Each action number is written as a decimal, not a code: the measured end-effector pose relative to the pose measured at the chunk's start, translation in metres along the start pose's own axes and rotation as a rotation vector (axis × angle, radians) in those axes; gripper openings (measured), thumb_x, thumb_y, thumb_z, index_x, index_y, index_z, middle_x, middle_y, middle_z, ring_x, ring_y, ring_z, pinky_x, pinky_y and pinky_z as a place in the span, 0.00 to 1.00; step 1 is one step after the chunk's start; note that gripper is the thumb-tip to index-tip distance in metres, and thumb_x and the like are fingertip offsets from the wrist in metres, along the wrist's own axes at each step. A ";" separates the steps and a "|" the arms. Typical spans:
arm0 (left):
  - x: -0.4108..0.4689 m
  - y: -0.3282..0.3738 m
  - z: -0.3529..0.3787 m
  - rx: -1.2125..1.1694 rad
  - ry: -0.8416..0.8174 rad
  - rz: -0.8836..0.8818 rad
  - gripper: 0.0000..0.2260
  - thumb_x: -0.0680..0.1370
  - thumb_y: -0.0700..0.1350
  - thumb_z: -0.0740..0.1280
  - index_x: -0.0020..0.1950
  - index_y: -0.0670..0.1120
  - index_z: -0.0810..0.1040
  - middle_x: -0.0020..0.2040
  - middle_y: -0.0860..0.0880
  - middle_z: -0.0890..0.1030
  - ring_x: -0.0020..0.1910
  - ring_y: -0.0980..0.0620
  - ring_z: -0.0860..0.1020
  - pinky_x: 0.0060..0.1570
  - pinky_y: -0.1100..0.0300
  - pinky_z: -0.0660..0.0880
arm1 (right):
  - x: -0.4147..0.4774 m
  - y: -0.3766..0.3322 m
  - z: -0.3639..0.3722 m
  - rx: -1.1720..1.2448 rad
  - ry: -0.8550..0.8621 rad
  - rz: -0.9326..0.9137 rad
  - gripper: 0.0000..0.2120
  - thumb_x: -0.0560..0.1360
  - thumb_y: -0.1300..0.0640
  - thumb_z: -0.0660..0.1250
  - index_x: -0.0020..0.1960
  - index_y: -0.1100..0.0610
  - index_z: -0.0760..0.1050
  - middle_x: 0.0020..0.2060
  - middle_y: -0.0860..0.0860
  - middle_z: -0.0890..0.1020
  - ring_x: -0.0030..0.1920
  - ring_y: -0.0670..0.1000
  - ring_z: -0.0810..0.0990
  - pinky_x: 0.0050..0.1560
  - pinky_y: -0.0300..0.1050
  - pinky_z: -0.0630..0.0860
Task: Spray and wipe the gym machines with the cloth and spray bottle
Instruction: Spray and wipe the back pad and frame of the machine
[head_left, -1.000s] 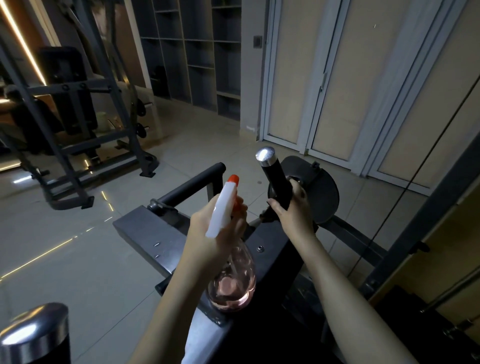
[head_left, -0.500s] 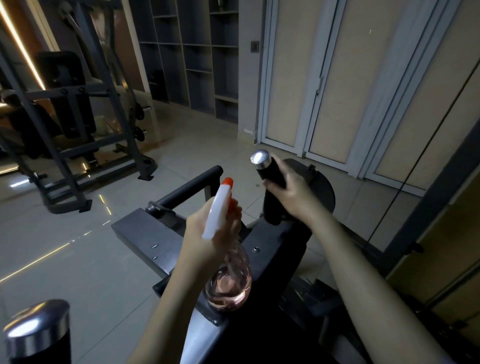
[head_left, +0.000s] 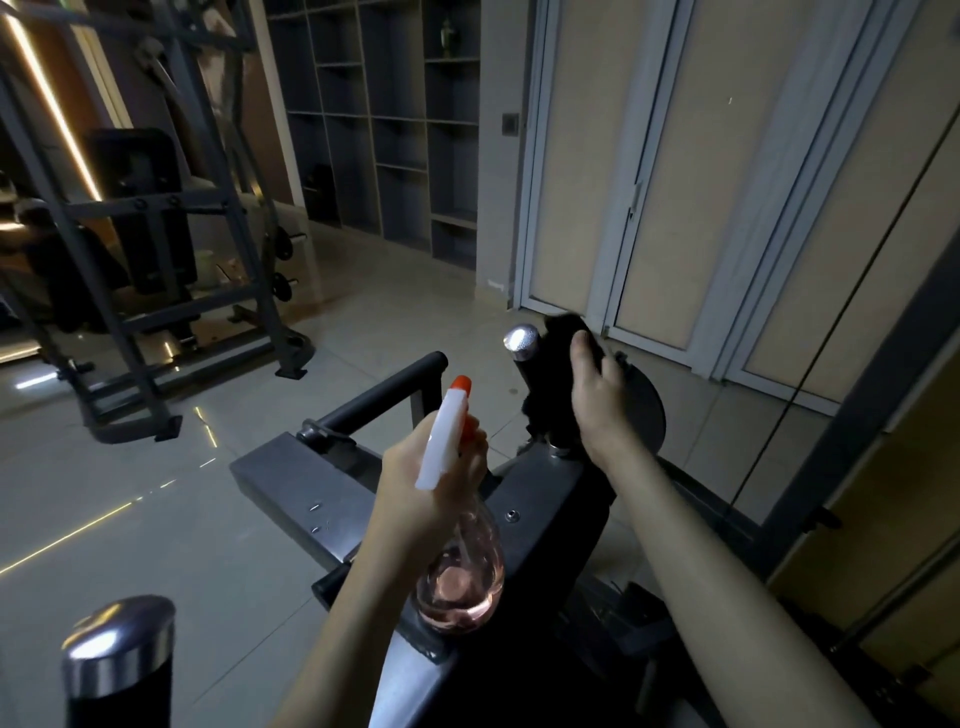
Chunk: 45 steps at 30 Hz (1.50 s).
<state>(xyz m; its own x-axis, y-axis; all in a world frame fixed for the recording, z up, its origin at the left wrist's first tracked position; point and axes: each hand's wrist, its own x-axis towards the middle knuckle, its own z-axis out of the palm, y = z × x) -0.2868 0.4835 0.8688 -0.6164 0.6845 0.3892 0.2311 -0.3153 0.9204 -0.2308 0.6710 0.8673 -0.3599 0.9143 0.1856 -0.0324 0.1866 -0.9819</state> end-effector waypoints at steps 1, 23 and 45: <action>0.001 -0.001 0.000 0.006 0.004 0.004 0.16 0.76 0.44 0.65 0.45 0.29 0.72 0.38 0.42 0.73 0.38 0.53 0.72 0.37 0.64 0.71 | -0.004 -0.004 0.007 -0.020 -0.026 -0.060 0.24 0.81 0.44 0.53 0.72 0.56 0.64 0.69 0.53 0.70 0.69 0.52 0.68 0.63 0.40 0.65; -0.004 -0.006 0.000 -0.076 0.000 0.045 0.10 0.76 0.44 0.64 0.44 0.36 0.75 0.34 0.47 0.71 0.30 0.57 0.68 0.29 0.67 0.65 | -0.001 -0.035 0.051 -0.882 -0.013 -0.769 0.13 0.79 0.54 0.58 0.50 0.61 0.78 0.46 0.57 0.80 0.49 0.59 0.76 0.43 0.44 0.68; 0.000 0.001 -0.001 -0.011 0.014 -0.050 0.10 0.78 0.45 0.64 0.37 0.52 0.75 0.27 0.57 0.69 0.27 0.59 0.65 0.30 0.66 0.63 | -0.004 -0.037 0.032 -0.715 -0.038 -0.592 0.12 0.77 0.57 0.63 0.57 0.60 0.77 0.49 0.56 0.78 0.45 0.53 0.78 0.41 0.37 0.71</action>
<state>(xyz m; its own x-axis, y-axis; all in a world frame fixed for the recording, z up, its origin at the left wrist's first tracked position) -0.2876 0.4828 0.8697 -0.6374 0.6906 0.3417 0.1910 -0.2880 0.9384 -0.2581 0.6493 0.9018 -0.4993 0.5889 0.6355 0.3573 0.8082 -0.4682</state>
